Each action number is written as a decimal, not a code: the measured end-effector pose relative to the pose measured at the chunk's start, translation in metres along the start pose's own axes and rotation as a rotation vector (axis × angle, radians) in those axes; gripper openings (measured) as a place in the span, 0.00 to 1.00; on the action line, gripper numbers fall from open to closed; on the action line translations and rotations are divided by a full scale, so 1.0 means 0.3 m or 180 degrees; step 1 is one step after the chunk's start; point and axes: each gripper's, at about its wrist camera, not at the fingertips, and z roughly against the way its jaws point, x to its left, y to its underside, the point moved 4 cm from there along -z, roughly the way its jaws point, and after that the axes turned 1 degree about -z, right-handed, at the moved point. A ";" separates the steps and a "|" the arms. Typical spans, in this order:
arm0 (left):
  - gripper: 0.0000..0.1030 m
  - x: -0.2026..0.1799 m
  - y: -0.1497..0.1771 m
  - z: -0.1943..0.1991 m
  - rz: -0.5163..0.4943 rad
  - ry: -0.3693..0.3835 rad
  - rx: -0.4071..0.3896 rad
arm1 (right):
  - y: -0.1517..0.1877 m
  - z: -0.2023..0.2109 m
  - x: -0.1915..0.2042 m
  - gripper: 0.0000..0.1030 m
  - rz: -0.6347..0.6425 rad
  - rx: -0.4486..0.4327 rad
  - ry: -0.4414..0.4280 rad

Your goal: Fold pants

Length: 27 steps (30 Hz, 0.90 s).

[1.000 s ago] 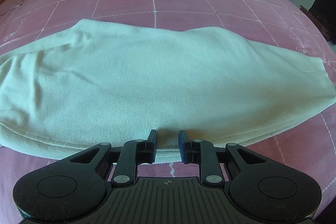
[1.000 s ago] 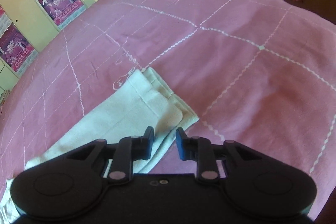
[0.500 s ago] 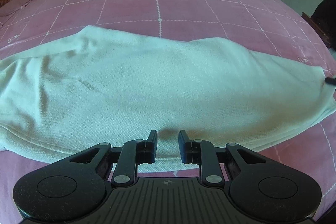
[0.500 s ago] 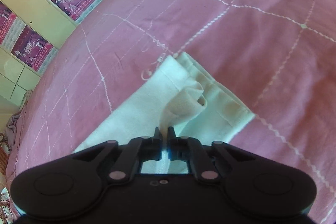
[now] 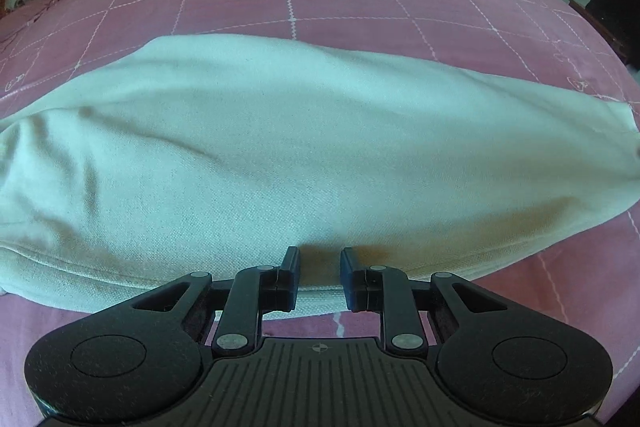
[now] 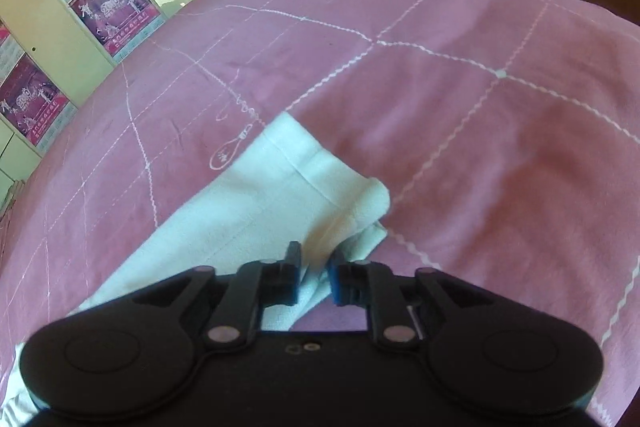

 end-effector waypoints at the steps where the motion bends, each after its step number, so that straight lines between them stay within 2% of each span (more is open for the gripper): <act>1: 0.22 0.009 -0.001 0.001 0.0026 0.0001 0.0011 | -0.013 0.009 0.006 0.26 0.0014 0.0006 -0.0052; 3: 0.22 0.015 0.005 -0.002 0.0007 -0.0013 0.0010 | -0.028 0.034 -0.005 0.27 0.0004 -0.0021 -0.0063; 7: 0.22 0.017 0.009 -0.001 -0.0055 -0.0023 -0.0001 | -0.037 0.071 -0.058 0.36 -0.0131 -0.0073 0.0035; 10: 0.22 0.034 0.007 0.004 0.0019 -0.0037 0.0019 | -0.030 0.044 -0.081 0.39 -0.0318 -0.0006 0.0068; 13: 0.22 0.078 0.015 0.041 0.0208 0.0034 0.0017 | -0.017 -0.010 -0.091 0.40 -0.0500 0.0194 -0.0018; 15: 0.22 0.121 0.022 0.071 0.0354 0.0085 0.0011 | -0.015 -0.027 -0.085 0.36 -0.0565 0.0202 -0.0164; 16: 0.22 0.149 0.025 0.082 0.0428 0.0073 0.0011 | -0.014 -0.034 -0.080 0.26 -0.0580 0.0206 -0.0206; 17: 0.22 0.178 0.028 0.087 0.0507 0.0055 0.0025 | -0.010 -0.044 -0.078 0.06 -0.0619 0.0239 -0.0252; 19: 0.22 0.242 0.036 0.082 0.0678 0.0019 0.0084 | 0.002 -0.054 -0.073 0.07 -0.0701 0.0276 -0.0304; 23: 0.22 0.347 0.040 0.062 0.0894 -0.0131 0.0116 | -0.009 -0.011 -0.023 0.07 -0.0420 -0.0037 -0.0176; 25: 0.22 0.387 0.033 0.063 0.0954 -0.0192 0.0095 | 0.008 -0.040 -0.022 0.14 -0.0265 -0.0017 0.0163; 27: 0.22 0.428 0.027 0.069 0.1003 -0.0244 0.0069 | 0.011 -0.058 -0.018 0.19 -0.0242 0.0047 0.0135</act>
